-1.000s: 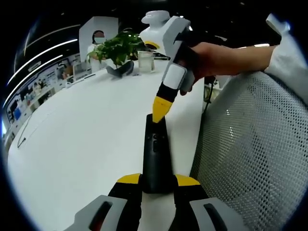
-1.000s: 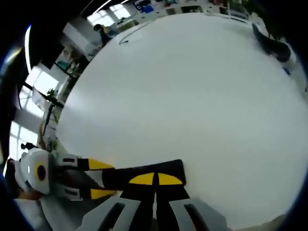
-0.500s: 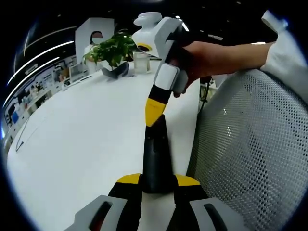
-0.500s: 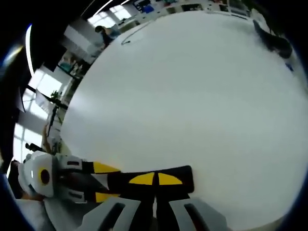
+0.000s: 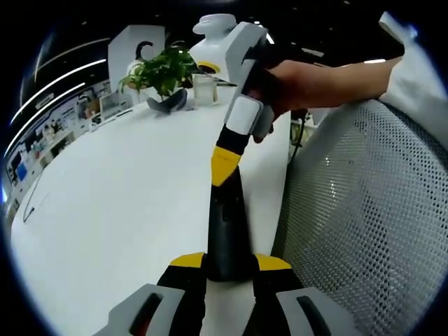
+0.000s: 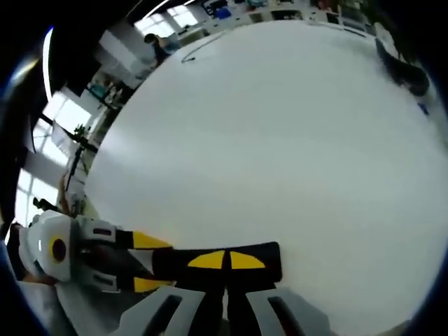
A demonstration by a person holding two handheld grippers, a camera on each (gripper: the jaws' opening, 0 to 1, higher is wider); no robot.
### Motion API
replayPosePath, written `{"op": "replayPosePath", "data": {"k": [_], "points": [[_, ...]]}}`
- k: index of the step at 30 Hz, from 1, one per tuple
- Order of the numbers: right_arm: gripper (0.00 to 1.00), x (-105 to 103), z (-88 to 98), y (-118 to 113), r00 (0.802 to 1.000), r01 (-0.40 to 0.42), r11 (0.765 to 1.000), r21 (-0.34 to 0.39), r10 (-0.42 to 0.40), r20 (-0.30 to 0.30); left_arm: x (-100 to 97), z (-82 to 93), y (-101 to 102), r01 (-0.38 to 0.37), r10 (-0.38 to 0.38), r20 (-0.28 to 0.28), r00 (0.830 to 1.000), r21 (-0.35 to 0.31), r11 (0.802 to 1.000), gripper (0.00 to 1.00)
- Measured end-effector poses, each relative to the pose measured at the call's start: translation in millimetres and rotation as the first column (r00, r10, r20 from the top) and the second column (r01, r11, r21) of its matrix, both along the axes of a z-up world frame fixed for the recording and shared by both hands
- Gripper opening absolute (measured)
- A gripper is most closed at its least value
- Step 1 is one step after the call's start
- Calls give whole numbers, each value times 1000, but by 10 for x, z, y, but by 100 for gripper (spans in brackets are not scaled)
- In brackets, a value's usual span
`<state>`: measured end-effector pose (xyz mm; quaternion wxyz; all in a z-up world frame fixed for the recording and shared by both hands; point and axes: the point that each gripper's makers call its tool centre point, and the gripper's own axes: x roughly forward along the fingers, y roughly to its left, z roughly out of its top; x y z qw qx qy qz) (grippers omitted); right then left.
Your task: Press the specified remote control buttons in sequence, fully releasing each button before pressing the next.
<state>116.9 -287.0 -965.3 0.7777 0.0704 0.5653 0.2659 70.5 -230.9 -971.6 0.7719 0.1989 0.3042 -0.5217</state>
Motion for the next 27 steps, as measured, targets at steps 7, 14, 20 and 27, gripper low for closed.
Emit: {"op": "replayPosePath", "data": {"k": [7, 14, 20, 27], "points": [[0, -1, -7, 16, 998, -44, 998, -53, 46, 39, 5, 1, 0, -6, 6, -2, 1000, -4, 1000, 25], [0, 6, -3, 0, 997, -57, 997, -56, 59, 51, 6, 1, -1, -8, 8, 0, 1000, -3, 1000, 25], [0, 8, 6, -3, 999, -30, 999, -31, 31, 24, 7, 2, -2, -7, 7, 0, 1000, -1, 1000, 25], [0, -41, 13, 8, 999, -33, 999, -25, 33, -8, 2, 1, -2, -3, 3, -3, 1000, 9, 1000, 24]]}}
